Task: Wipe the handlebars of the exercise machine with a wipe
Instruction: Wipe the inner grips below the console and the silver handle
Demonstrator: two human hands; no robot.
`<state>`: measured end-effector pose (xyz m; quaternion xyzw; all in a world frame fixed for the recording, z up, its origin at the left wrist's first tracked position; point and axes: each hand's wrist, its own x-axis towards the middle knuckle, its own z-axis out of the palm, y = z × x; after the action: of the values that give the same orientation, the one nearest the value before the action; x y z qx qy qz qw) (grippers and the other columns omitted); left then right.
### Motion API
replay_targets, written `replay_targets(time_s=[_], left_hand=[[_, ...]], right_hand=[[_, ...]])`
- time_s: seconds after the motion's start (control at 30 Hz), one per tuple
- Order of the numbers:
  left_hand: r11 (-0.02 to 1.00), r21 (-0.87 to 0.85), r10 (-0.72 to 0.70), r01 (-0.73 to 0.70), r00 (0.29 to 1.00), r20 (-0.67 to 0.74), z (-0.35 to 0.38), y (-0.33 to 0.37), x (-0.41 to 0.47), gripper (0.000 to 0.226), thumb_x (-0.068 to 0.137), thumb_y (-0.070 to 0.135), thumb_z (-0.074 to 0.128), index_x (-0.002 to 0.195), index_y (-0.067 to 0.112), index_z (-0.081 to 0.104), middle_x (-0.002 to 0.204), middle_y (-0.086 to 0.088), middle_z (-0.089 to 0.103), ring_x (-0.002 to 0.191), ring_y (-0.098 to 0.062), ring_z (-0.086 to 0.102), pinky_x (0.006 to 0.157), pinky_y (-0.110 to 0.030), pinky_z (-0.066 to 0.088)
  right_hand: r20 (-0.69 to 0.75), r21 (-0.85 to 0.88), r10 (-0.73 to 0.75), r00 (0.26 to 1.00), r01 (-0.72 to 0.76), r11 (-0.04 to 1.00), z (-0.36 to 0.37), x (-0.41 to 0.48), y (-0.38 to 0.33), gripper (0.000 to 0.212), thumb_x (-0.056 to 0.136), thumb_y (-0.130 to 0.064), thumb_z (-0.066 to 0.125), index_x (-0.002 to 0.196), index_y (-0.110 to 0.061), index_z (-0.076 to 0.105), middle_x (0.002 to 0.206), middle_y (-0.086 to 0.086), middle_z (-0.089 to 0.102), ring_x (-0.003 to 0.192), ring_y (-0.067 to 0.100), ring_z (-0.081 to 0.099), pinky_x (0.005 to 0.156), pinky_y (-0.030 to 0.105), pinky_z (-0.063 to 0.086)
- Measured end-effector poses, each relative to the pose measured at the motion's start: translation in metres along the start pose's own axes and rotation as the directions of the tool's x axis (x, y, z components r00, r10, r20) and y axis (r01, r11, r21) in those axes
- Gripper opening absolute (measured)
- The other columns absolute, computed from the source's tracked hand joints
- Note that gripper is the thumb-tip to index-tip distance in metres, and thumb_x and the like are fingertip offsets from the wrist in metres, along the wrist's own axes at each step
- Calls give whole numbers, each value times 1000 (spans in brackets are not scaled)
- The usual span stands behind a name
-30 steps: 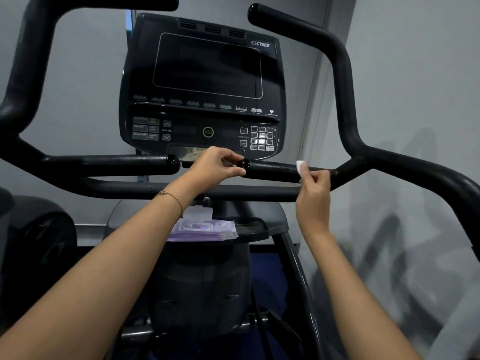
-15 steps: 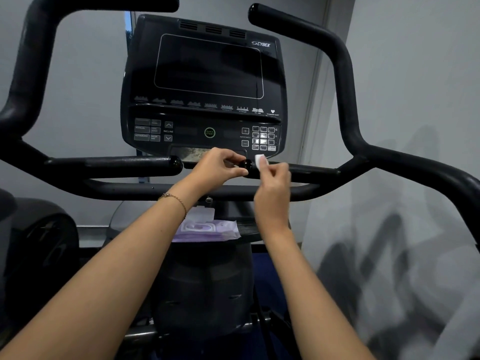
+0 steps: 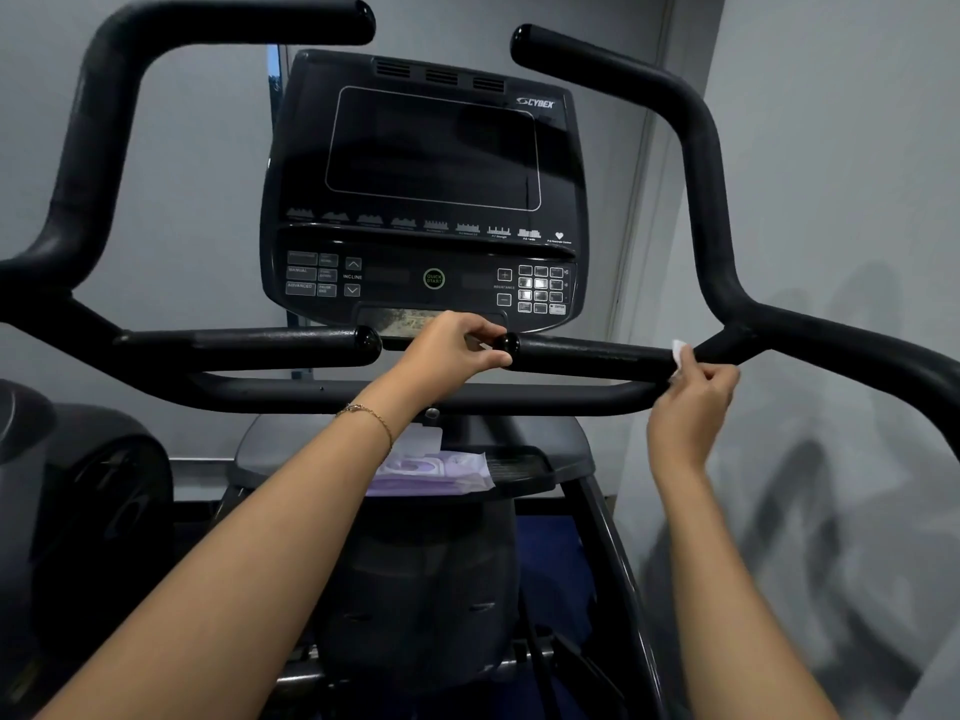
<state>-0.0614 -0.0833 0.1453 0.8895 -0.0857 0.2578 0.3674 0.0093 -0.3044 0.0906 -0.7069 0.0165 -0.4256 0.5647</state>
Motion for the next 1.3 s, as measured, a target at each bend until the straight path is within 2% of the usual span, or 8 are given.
replay_targets(time_s=[0.2,0.37,0.47,0.53,0.67,0.87,1.03,1.3], left_hand=[[999,-33,25,-25,1000,14,-1,1,-2,31,82,16,71,111,9,66,103,-3,69,90,-11,64,89,-30,51],[1000,-6,27,-27,999,45,-3,2,-4,30,84,10,67,114,12,65,107,-2,68,99,-16,64,91,-33,50],[998,50,18,-22,997,78,-6,2,-5,38,86,8,64,123,16,60,117,0,64,101,-14,61,92,-28,49],[996,89,4,-14,993,114,-9,5,-10,45,89,10,61,132,20,53,124,1,59,106,-12,58,94,-26,47],[998,60,-30,22,990,137,-10,14,-29,56,91,20,60,142,21,38,136,0,47,117,-15,50,95,-26,43],[763,-610,-140,211,977,163,-26,35,-84,31,92,16,57,122,7,56,102,-6,62,91,-13,61,86,-30,52],[720,-633,-228,284,959,171,-60,17,-133,28,88,8,61,116,2,56,91,-5,63,78,-9,62,63,-14,55],[691,-626,-289,361,932,218,-96,-10,-168,3,89,7,60,86,7,62,79,-6,65,69,-10,62,61,-14,52]], right_hand=[[210,102,-412,887,399,911,46,-88,-51,25,99,-22,42,113,-8,57,93,-1,42,85,9,44,79,21,35],[255,108,-483,838,471,875,38,-76,-40,31,95,-13,45,121,-8,60,92,10,49,84,22,48,79,17,36],[72,202,-141,987,124,971,11,-36,-16,30,94,-10,50,121,2,58,88,-3,43,80,19,54,73,5,32],[35,289,163,986,-166,943,-5,-20,-16,34,97,-18,49,120,7,55,83,-10,41,70,-1,54,63,-2,33],[165,369,148,975,-200,907,-7,-43,-44,32,92,1,47,122,-4,59,106,7,58,88,10,54,69,2,40],[655,459,191,731,-586,668,-4,-133,-93,24,92,1,47,88,-16,63,72,-6,70,63,6,64,51,15,49],[726,332,163,668,-549,767,-19,-179,-114,21,93,-5,50,90,-20,64,89,3,66,80,14,58,64,24,47],[743,253,44,668,-341,905,-20,-211,-147,18,93,-5,49,94,-17,62,94,5,63,80,13,58,58,19,47]])
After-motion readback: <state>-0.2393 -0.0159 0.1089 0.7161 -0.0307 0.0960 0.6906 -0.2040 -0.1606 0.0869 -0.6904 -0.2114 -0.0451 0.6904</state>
